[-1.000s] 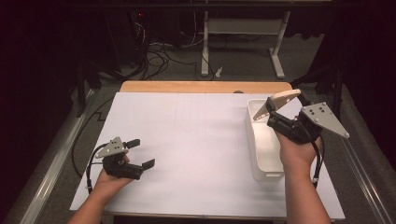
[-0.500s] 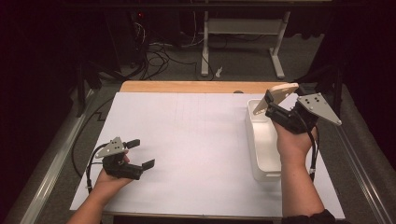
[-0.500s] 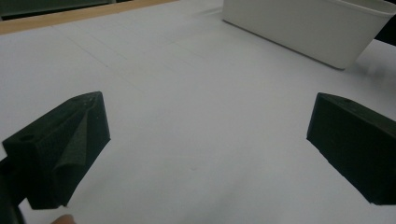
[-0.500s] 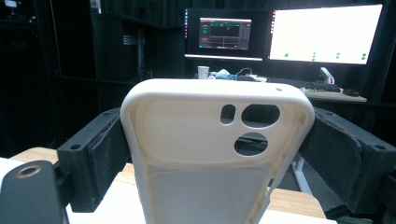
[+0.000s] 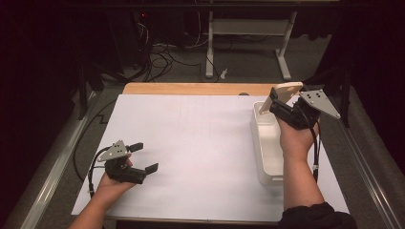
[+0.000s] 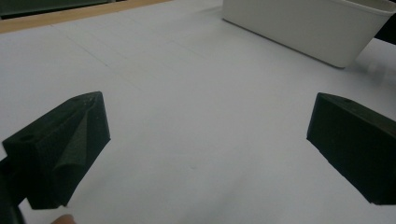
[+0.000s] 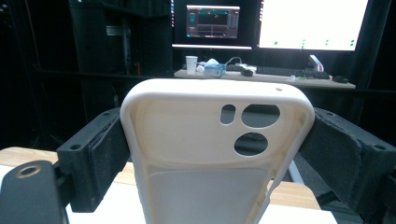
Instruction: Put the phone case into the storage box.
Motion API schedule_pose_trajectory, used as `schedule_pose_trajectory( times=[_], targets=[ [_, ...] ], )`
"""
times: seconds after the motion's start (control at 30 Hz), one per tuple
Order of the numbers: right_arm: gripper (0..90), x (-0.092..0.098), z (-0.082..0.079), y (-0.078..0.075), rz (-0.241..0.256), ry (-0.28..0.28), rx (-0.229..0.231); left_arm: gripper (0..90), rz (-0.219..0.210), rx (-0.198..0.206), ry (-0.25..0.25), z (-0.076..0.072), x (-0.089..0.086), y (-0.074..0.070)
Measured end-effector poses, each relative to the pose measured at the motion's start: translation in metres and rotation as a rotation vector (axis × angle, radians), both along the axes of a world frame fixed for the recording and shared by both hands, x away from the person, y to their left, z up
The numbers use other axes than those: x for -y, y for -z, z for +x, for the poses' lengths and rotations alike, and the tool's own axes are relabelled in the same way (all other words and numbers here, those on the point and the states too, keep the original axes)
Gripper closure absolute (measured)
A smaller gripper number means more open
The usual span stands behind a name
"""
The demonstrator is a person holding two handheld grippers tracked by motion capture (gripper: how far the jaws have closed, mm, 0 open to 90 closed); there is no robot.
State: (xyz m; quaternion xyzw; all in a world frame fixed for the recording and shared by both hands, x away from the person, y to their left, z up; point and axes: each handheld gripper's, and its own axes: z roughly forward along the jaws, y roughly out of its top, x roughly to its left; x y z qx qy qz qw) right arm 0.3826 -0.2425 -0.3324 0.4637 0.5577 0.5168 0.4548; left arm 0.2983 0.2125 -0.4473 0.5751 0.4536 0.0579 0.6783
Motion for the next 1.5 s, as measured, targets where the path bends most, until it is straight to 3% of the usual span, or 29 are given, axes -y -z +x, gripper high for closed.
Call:
schedule_pose_trajectory(
  times=[0.77, 1.5],
  targets=[
    [11.4, -0.008, 0.031, 0.012, -0.004, 0.033, -0.055, 0.3, -0.003, -0.003, 0.007, 0.0, 0.0, 0.0],
    [11.3, -0.015, 0.046, 0.033, -0.009, 0.063, -0.134, 0.3, -0.005, -0.01, 0.015, 0.0, 0.0, 0.0]
  ],
)
